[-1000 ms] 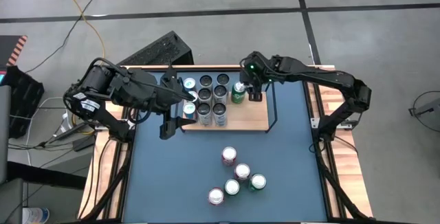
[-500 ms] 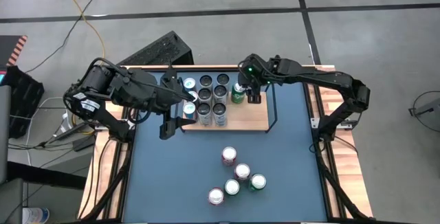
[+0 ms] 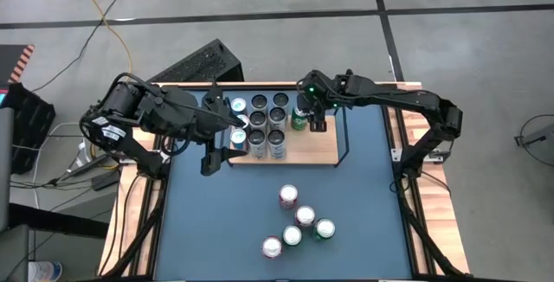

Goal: Place canned beverage on shelf
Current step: Put the left green soda can on the shelf

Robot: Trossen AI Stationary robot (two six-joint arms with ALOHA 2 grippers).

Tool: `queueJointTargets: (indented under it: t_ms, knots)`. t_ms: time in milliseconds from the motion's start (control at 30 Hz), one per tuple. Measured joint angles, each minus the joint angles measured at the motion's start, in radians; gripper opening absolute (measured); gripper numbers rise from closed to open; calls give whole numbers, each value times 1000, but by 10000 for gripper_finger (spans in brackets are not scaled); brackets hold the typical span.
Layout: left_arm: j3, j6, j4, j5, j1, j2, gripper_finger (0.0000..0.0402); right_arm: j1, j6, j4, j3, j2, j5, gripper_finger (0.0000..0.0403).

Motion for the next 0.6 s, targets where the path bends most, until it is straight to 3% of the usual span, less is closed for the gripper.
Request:
queueJointTargets:
  t_ms: [600]
  knots:
    - [0, 8, -5, 1, 0, 0, 334, 14, -7, 40, -3, 22, 49, 282]
